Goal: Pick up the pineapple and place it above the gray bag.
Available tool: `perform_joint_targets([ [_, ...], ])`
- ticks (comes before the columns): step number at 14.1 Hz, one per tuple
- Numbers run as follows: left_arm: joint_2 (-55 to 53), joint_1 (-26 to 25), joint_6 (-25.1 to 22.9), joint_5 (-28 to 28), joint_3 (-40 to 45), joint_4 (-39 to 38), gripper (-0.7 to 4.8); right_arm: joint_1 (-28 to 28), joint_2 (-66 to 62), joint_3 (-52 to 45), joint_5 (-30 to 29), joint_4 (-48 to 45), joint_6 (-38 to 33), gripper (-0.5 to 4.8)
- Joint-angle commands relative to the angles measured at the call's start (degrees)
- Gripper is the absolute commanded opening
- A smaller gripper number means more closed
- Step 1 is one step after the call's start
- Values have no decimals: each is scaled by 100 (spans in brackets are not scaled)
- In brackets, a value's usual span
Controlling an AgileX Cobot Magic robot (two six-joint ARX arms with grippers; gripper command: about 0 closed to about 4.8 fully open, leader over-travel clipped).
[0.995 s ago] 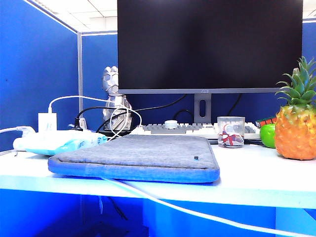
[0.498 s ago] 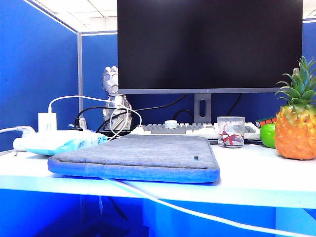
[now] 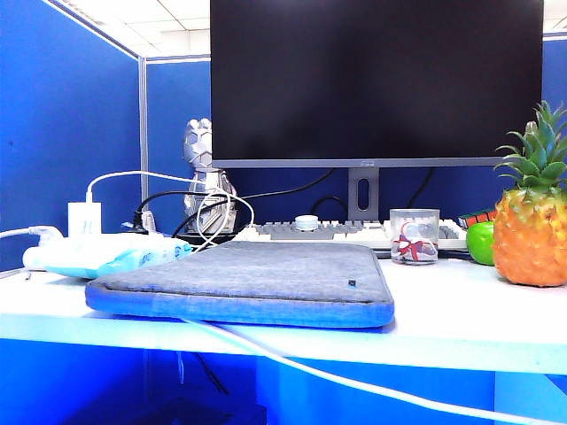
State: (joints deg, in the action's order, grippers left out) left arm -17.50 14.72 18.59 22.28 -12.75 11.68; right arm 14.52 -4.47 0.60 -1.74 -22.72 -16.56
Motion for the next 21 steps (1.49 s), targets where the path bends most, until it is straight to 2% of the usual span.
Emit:
perform_joint_targets([
  [1, -1215, -2, -243, 501, -1141, -308, 399, 0, -7, 50, -61, -691, 55, 202],
  [3, -2385, -2, -533, 909, -2061, -413, 413, -2, -15, 345, -96, -101, 387, 384],
  [5, -3484, 2, -772, 1115, -2859, -431, 413, -4, -127, 909, 74, 758, 1073, 419],
  [6, -3886, 2, -831, 1117, -3136, -437, 413, -4, -249, 1281, 79, 1209, 1766, 475],
  [7, -4227, 2, -1008, 1115, -3370, -446, 414, -7, -455, 1609, 326, 1445, 2006, 479],
  [8, -4610, 2, -1279, 1117, -3652, -470, 479, -17, -824, 1943, 616, 1550, 2109, 479],
  [10, -5099, 9, -1412, 1110, -4138, -708, 479, -44, -1683, 2417, 557, 1685, 2465, 479],
  [11, -5278, 9, -1547, 1115, -4317, -737, 479, -166, -2409, 2752, 68, 1674, 2494, 479],
  [13, -5322, 9, -1792, 1093, -4470, -734, 479, -756, -3744, 3386, -575, 1537, 2507, 479],
  [15, -5320, 7, -1827, 1069, -4645, -914, 479, -1563, -4874, 4013, -1185, 1132, 2275, 479],
  [17, -5351, 9, -2142, 723, -4734, -1117, 479, -2791, -5984, 4876, -2315, 1064, 1615, 479],
  [20, -5565, 9, -2131, 599, -4734, -1093, 479, -3285, -6806, 5396, -3449, 1161, 1158, 479],
  [21, -5633, 9, -2085, 601, -4734, -1091, 479, -3279, -6979, 5396, -3442, 1176, 1209, 479],
])
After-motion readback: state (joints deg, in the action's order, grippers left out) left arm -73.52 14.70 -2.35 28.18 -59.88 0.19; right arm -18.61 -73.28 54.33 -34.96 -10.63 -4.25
